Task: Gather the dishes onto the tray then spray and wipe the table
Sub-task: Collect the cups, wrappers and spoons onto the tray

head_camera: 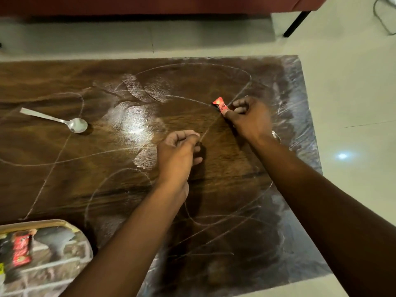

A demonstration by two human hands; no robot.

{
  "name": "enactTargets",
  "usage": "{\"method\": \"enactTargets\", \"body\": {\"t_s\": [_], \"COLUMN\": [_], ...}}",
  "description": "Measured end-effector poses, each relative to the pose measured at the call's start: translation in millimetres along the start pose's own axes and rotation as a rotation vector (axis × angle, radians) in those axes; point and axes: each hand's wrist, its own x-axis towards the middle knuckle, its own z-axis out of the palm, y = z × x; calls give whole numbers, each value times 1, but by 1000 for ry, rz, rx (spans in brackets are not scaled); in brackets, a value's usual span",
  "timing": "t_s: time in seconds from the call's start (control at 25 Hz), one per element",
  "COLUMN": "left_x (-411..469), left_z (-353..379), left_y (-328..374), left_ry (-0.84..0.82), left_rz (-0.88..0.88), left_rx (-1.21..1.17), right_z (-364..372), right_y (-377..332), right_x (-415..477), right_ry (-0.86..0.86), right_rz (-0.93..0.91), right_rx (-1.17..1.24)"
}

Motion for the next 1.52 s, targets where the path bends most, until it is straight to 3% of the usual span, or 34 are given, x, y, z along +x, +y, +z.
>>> {"method": "enactTargets", "body": {"t_s": [0.16, 0.28, 0.4, 0.6, 0.76, 0.96, 1.16, 1.28, 1.52], "left_x": [-4, -16, -29, -49, -74, -97, -99, -89, -80], "left_z": [-5, -19, -48, -137, -220, -305, -322, -326, -326], "left_y": [1, -1, -4, -23, -49, -86, -99, -99, -98], "left_ry": [25, 23, -14, 11, 126, 285, 425, 476, 417], "left_rz": [23, 53, 143, 337, 322, 142, -82, -90, -86], "left_rx": [14, 35, 38, 251, 288, 155, -170, -277, -319], "right_z": [4, 1, 3, 41, 94, 169, 218, 232, 240], "right_y": [-1, -12, -36, -73, -94, -108, -124, -134, -138], "right_x": [8, -6, -48, -135, -185, -241, -279, -292, -293], "right_ry": [-49, -139, -374, -830, -996, -943, -791, -707, -634], "right_rz": [-49, -41, -96, -217, -254, -349, -542, -642, -734], "right_rx": [-133, -75, 71, 20, 7, -20, -152, -257, -404]}}
